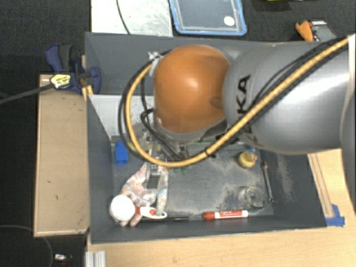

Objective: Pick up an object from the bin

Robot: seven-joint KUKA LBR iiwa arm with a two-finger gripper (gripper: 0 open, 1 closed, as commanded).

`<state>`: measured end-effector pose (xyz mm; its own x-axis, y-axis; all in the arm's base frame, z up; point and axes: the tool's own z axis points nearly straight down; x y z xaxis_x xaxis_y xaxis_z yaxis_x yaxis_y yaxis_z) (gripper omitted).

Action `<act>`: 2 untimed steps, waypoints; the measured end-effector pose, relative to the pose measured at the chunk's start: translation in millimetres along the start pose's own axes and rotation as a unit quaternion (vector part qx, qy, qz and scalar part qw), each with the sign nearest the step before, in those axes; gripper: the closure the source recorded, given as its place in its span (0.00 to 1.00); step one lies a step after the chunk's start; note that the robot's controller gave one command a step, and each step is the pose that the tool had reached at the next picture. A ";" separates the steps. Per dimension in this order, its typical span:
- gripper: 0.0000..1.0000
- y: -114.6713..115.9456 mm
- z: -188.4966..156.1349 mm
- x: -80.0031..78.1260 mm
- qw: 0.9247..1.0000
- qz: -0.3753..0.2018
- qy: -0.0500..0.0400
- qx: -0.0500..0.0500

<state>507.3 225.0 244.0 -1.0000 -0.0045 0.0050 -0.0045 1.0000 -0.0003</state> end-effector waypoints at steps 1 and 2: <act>0.00 -1.0 -3.6 -1.6 1.000 0.002 -0.003 -0.001; 0.00 -1.8 -4.0 -6.5 1.000 -0.011 -0.003 -0.001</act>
Offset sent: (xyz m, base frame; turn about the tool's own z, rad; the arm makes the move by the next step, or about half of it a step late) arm 0.0628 -0.0189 -0.0009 -0.2441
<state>513.8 223.2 247.9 -0.9997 -0.0257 -0.0019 -0.0257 0.9997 0.0017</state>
